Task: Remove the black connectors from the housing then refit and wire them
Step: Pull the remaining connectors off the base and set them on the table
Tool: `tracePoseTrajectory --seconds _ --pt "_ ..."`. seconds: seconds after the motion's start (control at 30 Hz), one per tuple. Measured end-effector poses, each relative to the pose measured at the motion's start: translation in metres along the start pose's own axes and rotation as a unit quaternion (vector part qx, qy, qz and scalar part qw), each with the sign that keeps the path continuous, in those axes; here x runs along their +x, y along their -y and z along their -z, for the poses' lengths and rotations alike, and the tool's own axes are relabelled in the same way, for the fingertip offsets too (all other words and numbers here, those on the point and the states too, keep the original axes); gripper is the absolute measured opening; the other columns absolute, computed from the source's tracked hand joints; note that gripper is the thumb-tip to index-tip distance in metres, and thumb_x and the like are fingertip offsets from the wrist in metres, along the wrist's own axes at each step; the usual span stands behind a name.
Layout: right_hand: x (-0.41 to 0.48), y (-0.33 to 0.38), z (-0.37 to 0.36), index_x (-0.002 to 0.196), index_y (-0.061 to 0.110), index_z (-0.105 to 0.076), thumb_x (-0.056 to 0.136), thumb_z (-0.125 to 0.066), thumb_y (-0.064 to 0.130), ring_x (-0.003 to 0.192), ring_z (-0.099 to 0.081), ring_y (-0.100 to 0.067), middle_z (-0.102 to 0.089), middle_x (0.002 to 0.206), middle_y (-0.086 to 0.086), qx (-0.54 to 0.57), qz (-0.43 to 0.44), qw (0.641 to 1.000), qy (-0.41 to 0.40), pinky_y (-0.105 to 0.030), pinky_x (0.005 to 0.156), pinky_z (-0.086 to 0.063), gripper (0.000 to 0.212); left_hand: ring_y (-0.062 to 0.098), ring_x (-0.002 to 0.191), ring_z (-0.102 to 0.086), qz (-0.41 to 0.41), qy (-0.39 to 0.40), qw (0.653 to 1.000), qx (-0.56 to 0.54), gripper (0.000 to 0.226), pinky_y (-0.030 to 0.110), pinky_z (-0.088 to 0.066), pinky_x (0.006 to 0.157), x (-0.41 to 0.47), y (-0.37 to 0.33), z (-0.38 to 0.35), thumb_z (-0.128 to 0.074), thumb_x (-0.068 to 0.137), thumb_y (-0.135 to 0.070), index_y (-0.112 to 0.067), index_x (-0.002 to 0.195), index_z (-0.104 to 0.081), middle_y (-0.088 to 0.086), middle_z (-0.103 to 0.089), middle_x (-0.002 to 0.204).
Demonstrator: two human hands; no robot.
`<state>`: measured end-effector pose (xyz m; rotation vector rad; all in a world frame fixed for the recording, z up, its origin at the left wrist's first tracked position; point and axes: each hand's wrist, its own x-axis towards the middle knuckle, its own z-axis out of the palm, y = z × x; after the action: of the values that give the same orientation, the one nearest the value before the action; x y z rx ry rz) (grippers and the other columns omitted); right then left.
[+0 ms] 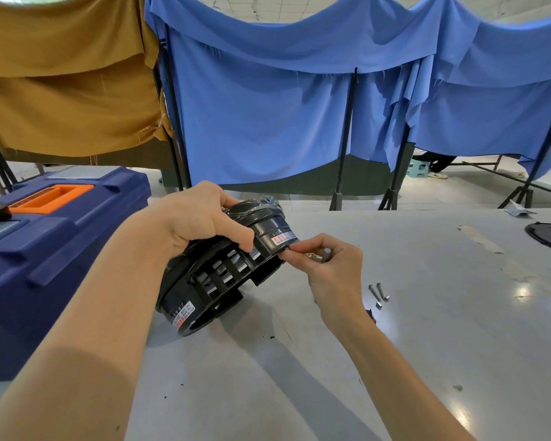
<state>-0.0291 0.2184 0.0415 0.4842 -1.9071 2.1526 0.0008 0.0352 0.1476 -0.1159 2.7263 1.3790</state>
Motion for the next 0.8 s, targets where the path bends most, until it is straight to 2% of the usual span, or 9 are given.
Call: tracePoseTrajectory --seconds 0.17,0.3,0.5,0.57,0.7,0.8 --pt "0.0014 -0.0037 0.0008 0.061 0.023 -0.072 0.066 -0.082 -0.005 0.074 -0.069 -0.007 -0.073 0.069 0.004 -0.001 0.003 1.000 -0.011 -0.011 0.061 -0.050 0.030 0.026 0.070 -0.073 -0.007 -0.005 1.000 0.008 0.038 0.037 -0.060 0.065 0.0000 0.0000 -0.0029 -0.083 0.062 -0.006 -0.011 0.097 -0.070 0.011 -0.075 0.080" --pt "0.0017 -0.0047 0.0007 0.060 0.023 -0.071 0.065 -0.081 -0.006 0.070 -0.069 -0.006 -0.072 0.066 0.004 0.009 -0.003 1.000 -0.014 -0.011 0.060 -0.049 0.031 0.027 0.069 -0.072 -0.011 -0.007 1.000 0.007 0.036 0.037 -0.060 0.065 -0.0008 0.0011 -0.0048 -0.083 0.063 -0.005 -0.011 0.096 -0.071 0.011 -0.075 0.078" --pt "0.0026 -0.0034 0.0034 0.058 0.019 -0.069 0.064 -0.084 0.000 0.044 -0.054 -0.001 -0.068 0.058 0.003 0.007 -0.012 1.000 -0.024 -0.008 0.043 -0.037 0.025 0.031 0.074 -0.072 -0.010 -0.011 1.000 0.007 0.038 0.041 -0.060 0.071 -0.0018 0.0013 -0.0055 -0.083 0.063 -0.006 -0.013 0.098 -0.070 0.013 -0.074 0.080" --pt "0.0030 -0.0029 0.0049 0.058 0.018 -0.068 0.064 -0.084 0.000 0.039 -0.049 0.000 -0.068 0.058 0.002 0.006 -0.015 1.000 -0.014 -0.006 0.040 -0.034 0.025 0.029 0.072 -0.073 -0.012 -0.011 1.000 0.008 0.037 0.037 -0.059 0.067 -0.0019 0.0005 -0.0063 -0.083 0.064 -0.006 -0.015 0.097 -0.070 0.011 -0.075 0.079" --pt "0.0054 -0.0019 0.0072 0.058 0.020 -0.068 0.062 -0.085 0.000 0.047 -0.057 -0.003 -0.070 0.061 0.002 -0.023 -0.004 1.000 -0.003 -0.010 0.045 -0.041 0.026 0.029 0.071 -0.073 -0.010 -0.002 1.000 0.000 0.037 0.035 -0.058 0.062 -0.0026 -0.0003 -0.0082 -0.083 0.063 -0.003 -0.013 0.097 -0.070 0.012 -0.075 0.078" --pt "0.0060 -0.0043 0.0077 0.058 0.022 -0.068 0.060 -0.087 0.004 0.061 -0.060 -0.018 -0.071 0.068 -0.004 -0.057 0.001 0.998 -0.011 -0.022 0.051 -0.044 0.026 0.031 0.072 -0.073 -0.012 0.003 1.000 -0.002 0.038 0.036 -0.058 0.062 -0.0037 -0.0009 -0.0098 -0.083 0.064 -0.001 -0.011 0.098 -0.071 0.014 -0.074 0.081"
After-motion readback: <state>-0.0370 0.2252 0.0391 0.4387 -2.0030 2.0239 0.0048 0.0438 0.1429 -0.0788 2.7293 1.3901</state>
